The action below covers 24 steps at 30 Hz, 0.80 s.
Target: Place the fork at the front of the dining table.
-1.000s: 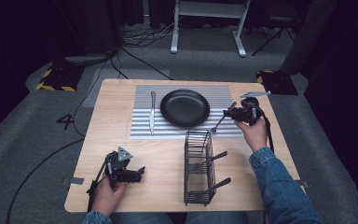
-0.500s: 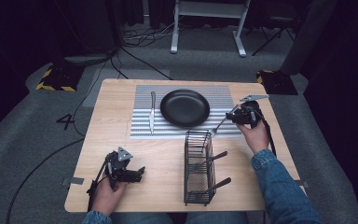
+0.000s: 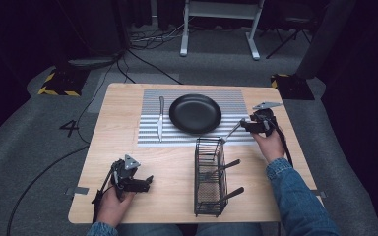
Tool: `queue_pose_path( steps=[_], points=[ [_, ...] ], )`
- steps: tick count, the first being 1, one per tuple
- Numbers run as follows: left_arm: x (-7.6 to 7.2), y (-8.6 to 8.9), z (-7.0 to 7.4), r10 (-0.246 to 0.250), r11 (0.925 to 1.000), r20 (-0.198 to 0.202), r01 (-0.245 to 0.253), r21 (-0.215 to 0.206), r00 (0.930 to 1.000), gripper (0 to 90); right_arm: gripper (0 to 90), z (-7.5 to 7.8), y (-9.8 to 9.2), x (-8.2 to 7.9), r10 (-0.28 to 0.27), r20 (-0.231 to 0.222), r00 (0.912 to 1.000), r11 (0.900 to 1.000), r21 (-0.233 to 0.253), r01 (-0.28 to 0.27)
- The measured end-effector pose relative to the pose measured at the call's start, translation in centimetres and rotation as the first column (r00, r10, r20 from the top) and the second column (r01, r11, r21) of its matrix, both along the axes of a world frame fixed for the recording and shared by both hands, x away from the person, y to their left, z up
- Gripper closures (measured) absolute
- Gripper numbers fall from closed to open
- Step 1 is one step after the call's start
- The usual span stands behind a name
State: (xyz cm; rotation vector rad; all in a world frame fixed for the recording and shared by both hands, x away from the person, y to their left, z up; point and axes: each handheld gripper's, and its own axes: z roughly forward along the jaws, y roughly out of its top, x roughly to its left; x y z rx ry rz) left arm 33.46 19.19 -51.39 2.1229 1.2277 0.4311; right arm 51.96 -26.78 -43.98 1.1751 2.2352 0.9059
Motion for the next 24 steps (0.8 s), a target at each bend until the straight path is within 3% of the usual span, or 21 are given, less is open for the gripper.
queue_pose_path(
  steps=[11, 20, 24],
  points=[
    [0.0, 0.0, 0.0, 0.0, 1.0, 0.0, 0.0, 0.0, 1.0, 4.3, 44.6, -1.1, 0.4, -0.1, -0.003, -0.038, 0.9993, 1.0, 0.001, 0.004],
    [0.0, 0.0, 0.0, 0.0, 1.0, 0.0, 0.0, 0.0, 1.0, 4.3, 44.1, -2.7, 2.2, -1.7, 0.045, -0.091, 0.9948, 0.999, 0.029, -0.043],
    [0.0, 0.0, 0.0, 0.0, 1.0, 0.0, 0.0, 0.0, 1.0, 4.3, 44.0, -2.8, 3.4, -2.6, 0.082, -0.088, 0.9928, 0.997, 0.019, -0.08]
  ],
)
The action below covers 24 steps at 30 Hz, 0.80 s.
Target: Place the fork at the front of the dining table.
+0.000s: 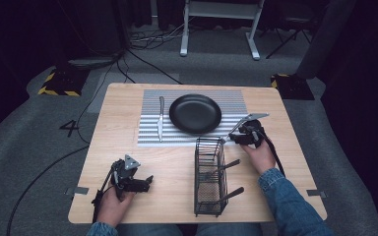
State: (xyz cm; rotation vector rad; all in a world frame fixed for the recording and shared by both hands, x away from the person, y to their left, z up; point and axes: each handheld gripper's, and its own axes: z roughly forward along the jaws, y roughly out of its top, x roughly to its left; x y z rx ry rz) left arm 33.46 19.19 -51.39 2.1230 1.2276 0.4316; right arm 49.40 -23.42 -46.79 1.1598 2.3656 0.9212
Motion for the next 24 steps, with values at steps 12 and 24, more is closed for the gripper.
queue_pose_path(
  steps=[12, 24],
  points=[
    [0.0, 0.0, 0.0, 0.0, 1.0, 0.0, 0.0, 0.0, 1.0, 4.3, 43.2, 0.2, 3.0, -2.2, 0.082, 0.005, 0.9966, 0.997, 0.008, -0.083],
    [0.0, 0.0, 0.0, 0.0, 1.0, 0.0, 0.0, 0.0, 1.0, 4.3, 42.5, -1.2, 2.8, -2.1, 0.063, -0.03, 0.9976, 0.998, -0.002, -0.063]
  ],
)
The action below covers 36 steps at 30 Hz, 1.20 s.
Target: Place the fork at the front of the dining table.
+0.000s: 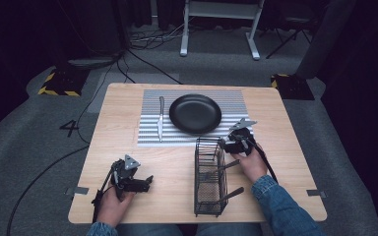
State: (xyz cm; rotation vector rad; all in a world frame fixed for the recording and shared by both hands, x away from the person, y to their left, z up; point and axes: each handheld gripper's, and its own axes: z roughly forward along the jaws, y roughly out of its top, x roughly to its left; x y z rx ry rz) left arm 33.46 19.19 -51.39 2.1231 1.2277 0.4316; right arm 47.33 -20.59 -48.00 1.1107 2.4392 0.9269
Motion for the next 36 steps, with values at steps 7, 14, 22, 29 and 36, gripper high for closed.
queue_pose_path(
  steps=[7, 14, 22, 29, 36],
  points=[
    [0.0, 0.0, 0.0, 0.0, 1.0, 0.0, 0.0, 0.0, 1.0, 4.3, 42.8, -0.2, -1.6, 0.1, -0.04, -0.001, 0.9992, 0.999, -0.009, 0.04],
    [0.0, 0.0, 0.0, 0.0, 1.0, 0.0, 0.0, 0.0, 1.0, 4.3, 43.6, -0.1, -3.3, 0.3, -0.084, -0.005, 0.9965, 0.996, -0.021, 0.084],
    [0.0, 0.0, 0.0, 0.0, 1.0, 0.0, 0.0, 0.0, 1.0, 4.3, 43.4, -0.1, -4.6, 0.7, -0.126, 0.0, 0.9921, 0.991, -0.041, 0.126],
    [0.0, 0.0, 0.0, 0.0, 1.0, 0.0, 0.0, 0.0, 1.0, 4.3, 43.5, 0.3, -5.9, 0.7, -0.151, -0.01, 0.9885, 0.988, -0.035, 0.151],
    [0.0, 0.0, 0.0, 0.0, 1.0, 0.0, 0.0, 0.0, 1.0, 4.3, 42.8, 1.4, -5.2, 0.5, -0.114, 0.02, 0.9933, 0.993, -0.005, 0.114]
  ],
)
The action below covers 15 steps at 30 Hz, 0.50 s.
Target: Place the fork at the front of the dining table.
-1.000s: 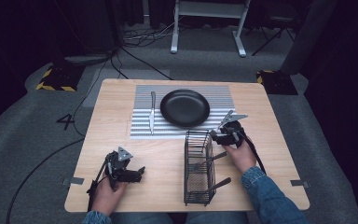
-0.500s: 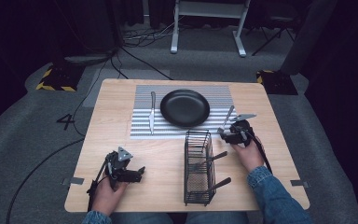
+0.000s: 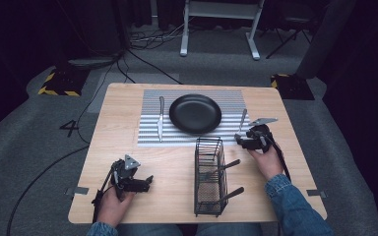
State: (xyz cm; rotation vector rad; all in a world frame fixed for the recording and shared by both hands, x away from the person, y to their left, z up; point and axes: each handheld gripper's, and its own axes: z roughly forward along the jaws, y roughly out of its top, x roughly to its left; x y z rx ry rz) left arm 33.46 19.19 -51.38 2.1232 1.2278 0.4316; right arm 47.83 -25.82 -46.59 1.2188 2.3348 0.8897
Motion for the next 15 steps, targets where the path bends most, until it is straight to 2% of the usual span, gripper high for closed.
queue_pose_path(
  steps=[9, 15],
  points=[
    [0.0, 0.0, 0.0, 0.0, 1.0, 0.0, 0.0, 0.0, 1.0, 4.3, 43.6, 1.1, -0.1, 2.1, -0.054, 0.039, 0.9978, 0.999, 0.002, 0.054],
    [0.0, 0.0, 0.0, 0.0, 1.0, 0.001, 0.0, 0.0, 1.0, 4.3, 43.9, 0.4, -0.4, 4.2, -0.108, 0.021, 0.994, 0.994, -0.007, 0.108]
  ],
)
